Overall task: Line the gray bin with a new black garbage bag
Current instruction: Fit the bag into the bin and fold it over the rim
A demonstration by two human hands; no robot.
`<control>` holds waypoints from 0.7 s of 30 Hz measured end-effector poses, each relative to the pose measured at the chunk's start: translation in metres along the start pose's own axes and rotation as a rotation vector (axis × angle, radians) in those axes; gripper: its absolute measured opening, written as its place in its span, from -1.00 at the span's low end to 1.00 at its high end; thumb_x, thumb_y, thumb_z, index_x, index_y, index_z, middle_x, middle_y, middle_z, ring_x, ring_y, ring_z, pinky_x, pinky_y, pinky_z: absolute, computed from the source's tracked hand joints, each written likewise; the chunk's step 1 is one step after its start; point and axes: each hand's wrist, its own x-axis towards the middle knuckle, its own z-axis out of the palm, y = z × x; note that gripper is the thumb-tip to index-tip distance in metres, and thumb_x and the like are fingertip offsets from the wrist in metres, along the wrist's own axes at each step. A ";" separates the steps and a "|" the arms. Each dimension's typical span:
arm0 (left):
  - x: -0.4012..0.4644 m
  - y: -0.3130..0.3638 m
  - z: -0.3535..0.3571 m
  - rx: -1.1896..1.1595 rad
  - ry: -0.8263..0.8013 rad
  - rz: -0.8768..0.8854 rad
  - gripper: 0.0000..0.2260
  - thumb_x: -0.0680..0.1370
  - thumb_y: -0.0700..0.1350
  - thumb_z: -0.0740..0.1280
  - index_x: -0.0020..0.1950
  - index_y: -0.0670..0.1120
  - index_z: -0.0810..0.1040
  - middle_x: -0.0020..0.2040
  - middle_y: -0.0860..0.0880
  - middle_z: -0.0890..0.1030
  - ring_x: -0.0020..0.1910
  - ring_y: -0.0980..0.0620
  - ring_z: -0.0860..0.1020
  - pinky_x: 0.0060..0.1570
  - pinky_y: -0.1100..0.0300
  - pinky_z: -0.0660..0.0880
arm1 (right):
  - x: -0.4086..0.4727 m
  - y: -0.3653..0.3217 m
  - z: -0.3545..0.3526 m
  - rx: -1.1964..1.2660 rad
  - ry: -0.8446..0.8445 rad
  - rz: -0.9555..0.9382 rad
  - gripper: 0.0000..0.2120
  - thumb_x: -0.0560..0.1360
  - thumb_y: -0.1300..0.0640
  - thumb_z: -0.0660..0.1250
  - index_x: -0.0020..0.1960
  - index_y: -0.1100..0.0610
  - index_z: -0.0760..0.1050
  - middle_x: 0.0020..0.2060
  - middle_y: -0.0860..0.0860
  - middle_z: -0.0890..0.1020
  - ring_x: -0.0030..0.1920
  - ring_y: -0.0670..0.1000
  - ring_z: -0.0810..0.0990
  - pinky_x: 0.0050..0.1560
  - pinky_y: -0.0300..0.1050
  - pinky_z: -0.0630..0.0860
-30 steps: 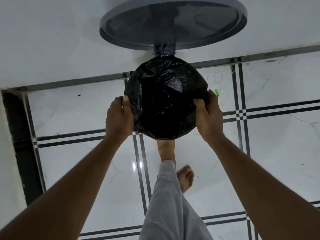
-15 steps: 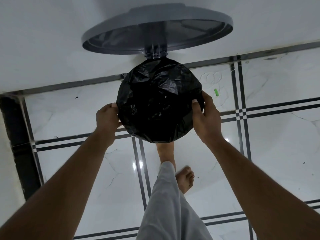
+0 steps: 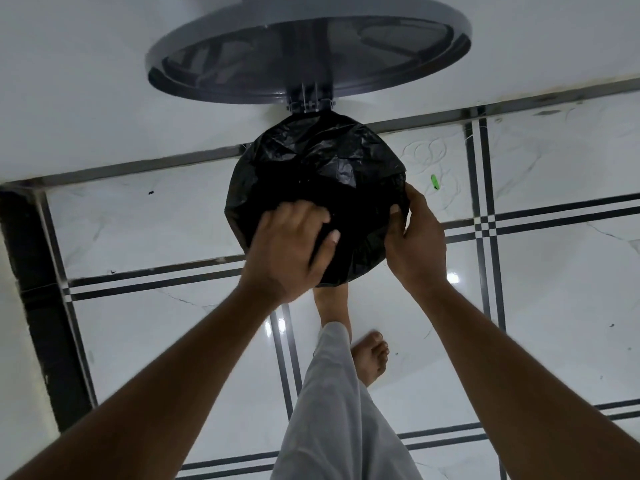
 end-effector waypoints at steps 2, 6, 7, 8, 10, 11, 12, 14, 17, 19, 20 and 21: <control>0.005 0.005 0.018 0.129 -0.383 -0.012 -0.65 0.72 0.12 0.21 0.22 -0.11 0.63 0.00 -0.11 0.70 0.02 -0.14 0.65 0.07 0.01 0.46 | 0.002 0.001 -0.001 -0.036 -0.003 0.002 -0.60 0.76 0.16 0.23 0.59 0.07 0.46 0.11 -0.17 0.65 0.06 -0.13 0.59 0.05 -0.13 0.56; 0.030 0.002 0.039 -0.135 -0.289 -0.149 -0.73 0.72 0.01 0.19 0.14 -0.12 0.60 0.04 -0.14 0.65 0.07 -0.15 0.63 0.07 0.01 0.52 | 0.008 0.006 -0.002 -0.080 -0.001 -0.016 -0.59 0.76 0.16 0.24 0.59 0.08 0.47 0.10 0.02 0.77 -0.07 0.03 0.70 -0.07 -0.08 0.60; 0.037 0.001 0.045 -0.189 -0.194 -0.200 -0.76 0.72 -0.02 0.19 0.16 -0.12 0.58 0.09 -0.14 0.63 0.11 -0.15 0.61 0.08 0.00 0.53 | 0.008 0.007 -0.002 -0.086 0.005 -0.024 -0.59 0.75 0.16 0.25 0.59 0.08 0.47 0.08 0.04 0.77 -0.09 0.06 0.71 -0.07 -0.05 0.64; 0.043 0.001 0.051 -0.229 -0.145 -0.264 -0.76 0.72 -0.04 0.19 0.21 -0.13 0.57 0.15 -0.16 0.61 0.16 -0.17 0.59 0.12 -0.02 0.53 | 0.008 0.008 -0.002 -0.091 0.010 -0.027 -0.59 0.75 0.15 0.25 0.59 0.08 0.47 0.06 0.04 0.77 -0.12 0.07 0.72 -0.07 -0.02 0.66; 0.055 -0.002 0.064 -0.267 -0.197 -0.428 -0.70 0.74 -0.02 0.19 0.38 -0.15 0.52 0.37 -0.20 0.53 0.34 -0.22 0.53 0.29 -0.10 0.50 | 0.008 0.009 0.001 -0.103 0.020 -0.012 -0.59 0.76 0.15 0.25 0.59 0.08 0.48 -0.01 -0.02 0.72 -0.15 0.03 0.67 -0.11 -0.08 0.61; 0.061 -0.005 0.073 -0.272 -0.260 -0.511 -0.62 0.75 0.02 0.18 0.48 -0.16 0.46 0.48 -0.22 0.46 0.45 -0.25 0.47 0.40 -0.12 0.44 | 0.007 0.009 0.002 -0.107 0.032 -0.007 -0.59 0.76 0.16 0.26 0.59 0.08 0.49 -0.04 -0.07 0.67 -0.16 0.01 0.64 -0.16 -0.15 0.55; 0.067 -0.007 0.081 -0.265 -0.326 -0.574 -0.54 0.76 0.06 0.17 0.58 -0.17 0.38 0.59 -0.23 0.38 0.54 -0.27 0.39 0.49 -0.13 0.36 | 0.008 0.010 0.003 -0.105 0.046 -0.005 -0.60 0.76 0.17 0.26 0.59 0.09 0.50 -0.06 -0.11 0.63 -0.18 -0.01 0.62 -0.19 -0.22 0.49; 0.077 -0.012 0.093 -0.276 -0.427 -0.645 -0.38 0.76 0.18 0.11 0.70 -0.17 0.19 0.71 -0.23 0.21 0.67 -0.25 0.22 0.61 -0.12 0.18 | 0.008 0.011 0.005 -0.098 0.072 -0.012 -0.61 0.76 0.17 0.26 0.57 0.09 0.51 -0.06 -0.13 0.61 -0.18 -0.02 0.62 -0.19 -0.31 0.43; 0.085 -0.018 0.114 -0.268 -0.516 -0.716 -0.24 0.73 0.34 0.01 0.76 -0.13 0.03 0.77 -0.17 0.03 0.75 -0.19 -0.02 0.68 -0.15 -0.08 | 0.007 0.016 0.012 -0.081 0.107 -0.020 -0.62 0.76 0.17 0.26 0.57 0.10 0.52 -0.05 -0.16 0.62 -0.12 -0.11 0.58 -0.12 -0.35 0.47; 0.089 -0.022 0.124 -0.241 -0.547 -0.740 -0.16 0.68 0.43 -0.04 0.77 -0.12 -0.06 0.78 -0.16 -0.10 0.76 -0.16 -0.18 0.68 -0.18 -0.27 | 0.006 0.020 0.017 -0.061 0.132 -0.019 -0.62 0.76 0.15 0.26 0.56 0.10 0.52 -0.07 -0.17 0.62 -0.13 -0.18 0.54 -0.09 -0.28 0.54; 0.091 -0.022 0.126 -0.224 -0.564 -0.743 -0.11 0.66 0.47 -0.06 0.77 -0.12 -0.10 0.78 -0.17 -0.16 0.75 -0.15 -0.24 0.67 -0.19 -0.34 | 0.006 0.020 0.017 -0.050 0.144 -0.022 -0.63 0.76 0.15 0.26 0.55 0.10 0.52 -0.09 -0.16 0.61 -0.14 -0.19 0.53 -0.09 -0.23 0.57; 0.093 -0.025 0.132 -0.207 -0.579 -0.746 -0.06 0.63 0.51 -0.08 0.77 -0.11 -0.14 0.77 -0.17 -0.20 0.74 -0.15 -0.29 0.65 -0.20 -0.38 | 0.007 0.022 0.018 -0.045 0.156 -0.026 -0.64 0.76 0.14 0.26 0.54 0.09 0.53 -0.11 -0.15 0.61 -0.14 -0.18 0.53 -0.09 -0.18 0.60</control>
